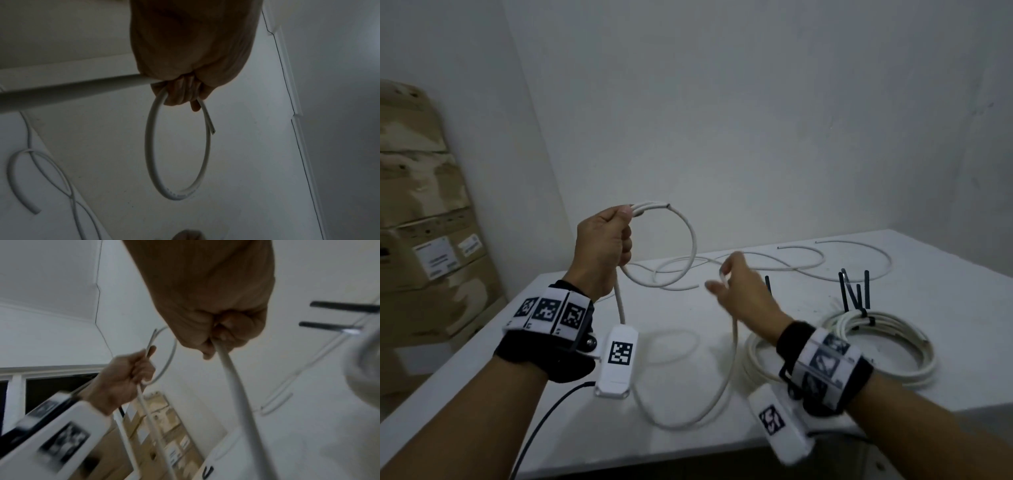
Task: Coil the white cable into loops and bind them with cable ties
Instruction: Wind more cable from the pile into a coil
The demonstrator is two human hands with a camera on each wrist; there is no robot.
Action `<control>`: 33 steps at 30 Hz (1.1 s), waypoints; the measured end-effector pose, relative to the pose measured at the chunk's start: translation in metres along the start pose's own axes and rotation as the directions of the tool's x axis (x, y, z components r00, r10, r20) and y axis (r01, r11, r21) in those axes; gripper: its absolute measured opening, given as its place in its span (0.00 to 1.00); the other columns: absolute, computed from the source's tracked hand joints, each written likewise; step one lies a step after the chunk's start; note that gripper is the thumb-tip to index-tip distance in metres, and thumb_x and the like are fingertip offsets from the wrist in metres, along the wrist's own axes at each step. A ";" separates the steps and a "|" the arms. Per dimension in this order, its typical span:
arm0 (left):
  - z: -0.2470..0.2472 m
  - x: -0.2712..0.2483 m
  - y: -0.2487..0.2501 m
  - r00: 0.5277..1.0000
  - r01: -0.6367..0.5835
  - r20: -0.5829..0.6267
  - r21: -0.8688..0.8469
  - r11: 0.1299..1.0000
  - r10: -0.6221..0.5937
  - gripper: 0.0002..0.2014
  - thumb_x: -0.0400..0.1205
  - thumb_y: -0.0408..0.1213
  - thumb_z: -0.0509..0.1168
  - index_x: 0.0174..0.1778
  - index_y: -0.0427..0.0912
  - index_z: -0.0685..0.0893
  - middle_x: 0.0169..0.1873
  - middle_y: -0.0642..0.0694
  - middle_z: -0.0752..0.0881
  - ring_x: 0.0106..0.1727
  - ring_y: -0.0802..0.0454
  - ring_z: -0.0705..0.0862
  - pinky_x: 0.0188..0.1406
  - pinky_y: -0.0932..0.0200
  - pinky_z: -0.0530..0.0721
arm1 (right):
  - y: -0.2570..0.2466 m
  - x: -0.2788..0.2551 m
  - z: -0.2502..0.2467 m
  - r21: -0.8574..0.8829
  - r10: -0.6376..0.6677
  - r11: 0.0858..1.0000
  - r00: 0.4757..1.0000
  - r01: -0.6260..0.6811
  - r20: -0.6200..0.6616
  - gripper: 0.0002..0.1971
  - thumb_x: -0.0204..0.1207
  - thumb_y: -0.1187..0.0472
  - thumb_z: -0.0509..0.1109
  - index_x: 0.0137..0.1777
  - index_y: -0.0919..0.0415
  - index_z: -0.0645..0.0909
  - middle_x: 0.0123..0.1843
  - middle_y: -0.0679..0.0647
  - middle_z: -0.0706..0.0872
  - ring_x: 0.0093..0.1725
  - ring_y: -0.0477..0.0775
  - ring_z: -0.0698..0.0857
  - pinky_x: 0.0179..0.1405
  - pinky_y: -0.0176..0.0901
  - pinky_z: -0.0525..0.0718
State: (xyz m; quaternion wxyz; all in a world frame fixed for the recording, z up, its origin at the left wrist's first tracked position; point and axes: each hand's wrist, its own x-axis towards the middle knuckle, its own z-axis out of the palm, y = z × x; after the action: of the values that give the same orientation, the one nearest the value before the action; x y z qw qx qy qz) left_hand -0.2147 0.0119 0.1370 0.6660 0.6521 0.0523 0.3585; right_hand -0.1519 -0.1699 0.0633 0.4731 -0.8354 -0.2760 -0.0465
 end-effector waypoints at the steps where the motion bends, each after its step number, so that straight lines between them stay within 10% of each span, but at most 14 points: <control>1: -0.002 0.000 -0.001 1.000 0.009 -0.001 -0.001 1.000 -0.009 0.11 0.87 0.34 0.59 0.42 0.41 0.85 0.16 0.57 0.64 0.17 0.61 0.59 0.15 0.71 0.58 | -0.005 0.013 -0.013 0.077 -0.020 0.997 0.995 0.027 -0.093 0.17 0.76 0.54 0.73 0.52 0.58 0.67 0.39 0.57 0.79 0.36 0.55 0.76 0.34 0.42 0.70; 5: -0.007 -0.005 -0.010 0.999 0.027 -0.031 -0.018 0.999 -0.027 0.11 0.87 0.34 0.59 0.43 0.40 0.85 0.16 0.57 0.64 0.17 0.61 0.60 0.15 0.71 0.59 | -0.018 0.052 -0.055 0.247 -0.012 0.967 0.982 0.058 -0.187 0.23 0.69 0.54 0.79 0.54 0.59 0.70 0.38 0.52 0.76 0.34 0.48 0.75 0.30 0.38 0.71; 15: -0.013 -0.025 -0.054 0.990 0.132 -0.061 0.028 0.991 -0.130 0.10 0.87 0.34 0.60 0.43 0.41 0.83 0.16 0.57 0.65 0.16 0.61 0.60 0.15 0.70 0.58 | 0.047 0.039 -0.021 -0.402 0.091 0.916 0.984 -0.021 0.155 0.22 0.74 0.51 0.74 0.62 0.60 0.75 0.59 0.57 0.82 0.57 0.56 0.80 0.50 0.43 0.77; 23: -0.023 -0.025 -0.065 0.981 0.177 -0.088 0.045 0.983 -0.173 0.10 0.87 0.34 0.59 0.44 0.41 0.84 0.16 0.57 0.64 0.16 0.61 0.59 0.15 0.70 0.57 | 0.030 0.033 0.000 -0.717 0.072 0.659 0.930 0.227 0.360 0.14 0.80 0.49 0.65 0.48 0.62 0.77 0.44 0.56 0.83 0.42 0.57 0.80 0.44 0.45 0.76; 27: -0.030 -0.028 -0.069 0.976 0.199 -0.108 0.064 0.978 -0.192 0.10 0.87 0.34 0.59 0.45 0.40 0.84 0.16 0.57 0.64 0.16 0.61 0.59 0.15 0.70 0.57 | 0.020 0.036 0.011 -0.761 0.285 0.603 0.826 0.240 0.487 0.18 0.79 0.51 0.67 0.32 0.61 0.72 0.27 0.50 0.78 0.27 0.48 0.76 0.32 0.41 0.77; 33: -0.036 -0.029 -0.073 0.967 0.241 -0.096 0.040 0.970 -0.237 0.10 0.87 0.34 0.59 0.46 0.38 0.84 0.17 0.55 0.64 0.17 0.60 0.59 0.15 0.70 0.57 | 0.017 0.038 0.030 -0.807 0.433 0.548 0.751 0.219 0.498 0.23 0.79 0.46 0.67 0.30 0.60 0.65 0.30 0.51 0.72 0.27 0.49 0.70 0.31 0.42 0.72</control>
State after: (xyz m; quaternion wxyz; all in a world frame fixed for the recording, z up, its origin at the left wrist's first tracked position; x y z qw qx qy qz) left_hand -0.2257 0.0342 0.0543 0.6845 0.6409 0.1696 0.3033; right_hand -0.1166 -0.1362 0.0473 -0.1032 -0.9327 -0.3098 0.1530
